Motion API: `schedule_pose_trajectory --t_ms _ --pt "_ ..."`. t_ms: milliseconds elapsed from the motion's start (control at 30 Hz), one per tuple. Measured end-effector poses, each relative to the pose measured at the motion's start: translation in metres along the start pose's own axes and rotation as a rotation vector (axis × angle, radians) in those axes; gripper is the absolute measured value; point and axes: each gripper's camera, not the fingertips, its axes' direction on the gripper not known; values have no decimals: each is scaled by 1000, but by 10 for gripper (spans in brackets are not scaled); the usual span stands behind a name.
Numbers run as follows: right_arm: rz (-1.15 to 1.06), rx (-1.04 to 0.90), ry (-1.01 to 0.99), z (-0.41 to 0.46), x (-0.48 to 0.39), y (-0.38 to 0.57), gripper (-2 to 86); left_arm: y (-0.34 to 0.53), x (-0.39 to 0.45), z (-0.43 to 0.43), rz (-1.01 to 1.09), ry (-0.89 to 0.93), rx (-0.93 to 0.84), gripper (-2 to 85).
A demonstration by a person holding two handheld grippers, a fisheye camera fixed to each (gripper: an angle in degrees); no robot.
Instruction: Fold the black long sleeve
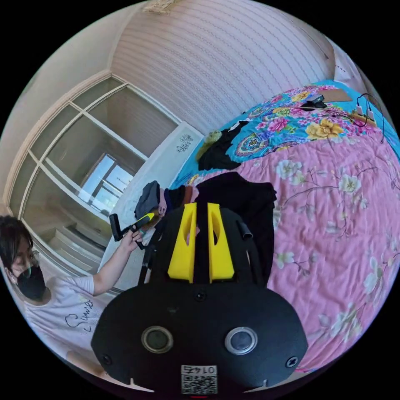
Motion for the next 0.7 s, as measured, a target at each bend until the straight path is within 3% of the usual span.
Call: schedule_pose_trajectory --t_ms 200,267,400,533,700 --pt "220 -301 165 65 38 159 89 109 58 97 120 77 -287 75" --pt "266 -335 189 76 38 191 103 128 81 130 197 39 -346 81" --pt "260 -280 209 70 10 214 97 163 88 181 151 -10 -496 52" --pt "182 -286 200 71 -20 215 95 179 73 147 135 62 -481 3" --pt "81 -325 92 89 -57 223 90 259 33 35 171 60 -497 -7"
